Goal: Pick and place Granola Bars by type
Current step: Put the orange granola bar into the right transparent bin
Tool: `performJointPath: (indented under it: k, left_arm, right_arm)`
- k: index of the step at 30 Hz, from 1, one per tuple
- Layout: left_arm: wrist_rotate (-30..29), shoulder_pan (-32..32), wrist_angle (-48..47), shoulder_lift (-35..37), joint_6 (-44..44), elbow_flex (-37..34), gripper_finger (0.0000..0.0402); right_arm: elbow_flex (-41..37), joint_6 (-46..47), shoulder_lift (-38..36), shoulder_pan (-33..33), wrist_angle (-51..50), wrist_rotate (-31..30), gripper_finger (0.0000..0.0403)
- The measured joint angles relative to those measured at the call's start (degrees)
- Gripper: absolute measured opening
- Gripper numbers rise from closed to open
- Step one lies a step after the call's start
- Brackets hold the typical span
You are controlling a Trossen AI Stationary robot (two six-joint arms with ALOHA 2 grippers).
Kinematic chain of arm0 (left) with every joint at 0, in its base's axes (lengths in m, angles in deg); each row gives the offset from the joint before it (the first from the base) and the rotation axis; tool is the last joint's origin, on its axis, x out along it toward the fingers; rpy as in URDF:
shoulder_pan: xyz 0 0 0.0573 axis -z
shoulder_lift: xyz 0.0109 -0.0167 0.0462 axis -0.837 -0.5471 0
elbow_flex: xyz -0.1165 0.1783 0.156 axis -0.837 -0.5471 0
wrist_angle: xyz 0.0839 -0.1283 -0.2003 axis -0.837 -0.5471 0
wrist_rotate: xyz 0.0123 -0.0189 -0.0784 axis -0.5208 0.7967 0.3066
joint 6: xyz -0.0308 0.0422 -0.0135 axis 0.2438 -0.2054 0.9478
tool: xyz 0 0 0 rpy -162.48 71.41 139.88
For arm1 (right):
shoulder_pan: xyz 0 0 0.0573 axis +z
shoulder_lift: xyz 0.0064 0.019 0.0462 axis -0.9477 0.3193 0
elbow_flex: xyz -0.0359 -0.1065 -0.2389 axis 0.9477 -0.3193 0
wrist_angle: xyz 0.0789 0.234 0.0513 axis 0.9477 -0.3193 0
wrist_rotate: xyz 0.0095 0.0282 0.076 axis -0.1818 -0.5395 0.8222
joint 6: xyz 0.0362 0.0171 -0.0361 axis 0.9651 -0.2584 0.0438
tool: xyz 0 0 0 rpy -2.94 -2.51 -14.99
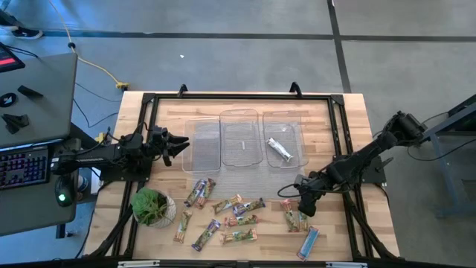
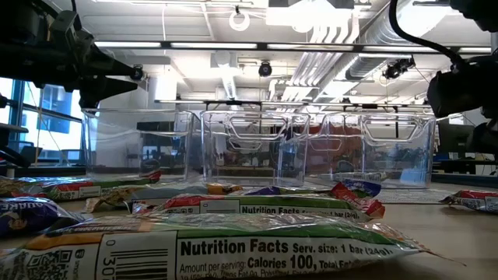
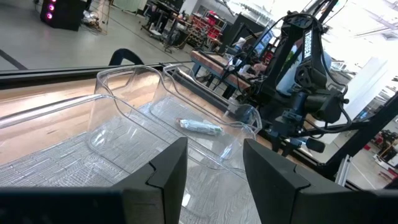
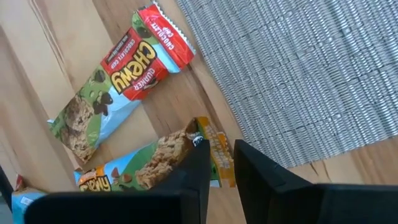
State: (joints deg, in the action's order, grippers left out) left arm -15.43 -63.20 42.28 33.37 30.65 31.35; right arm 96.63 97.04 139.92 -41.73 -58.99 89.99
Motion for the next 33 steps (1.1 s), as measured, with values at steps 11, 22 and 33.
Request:
performJointPath:
  k: [11, 22, 33]
  left_arm:
    - [0.0, 0.0, 0.0, 0.0, -0.1, 0.0, 0.0149]
    - [0.0, 0.0, 0.0, 0.0, -0.1, 0.0, 0.0149]
    - [0.4, 0.0, 0.0, 0.0, -0.2, 0.0, 0.0149]
  right_arm:
    - [0.3, -1.6, 4.9, 0.0, 0.7, -0.5, 0.0052]
    - [1.0, -4.3, 1.5, 0.0, 4.7, -3.2, 0.0002]
    - [4.5, -3.8, -1.2, -0.1, 3.8, -2.8, 0.0001]
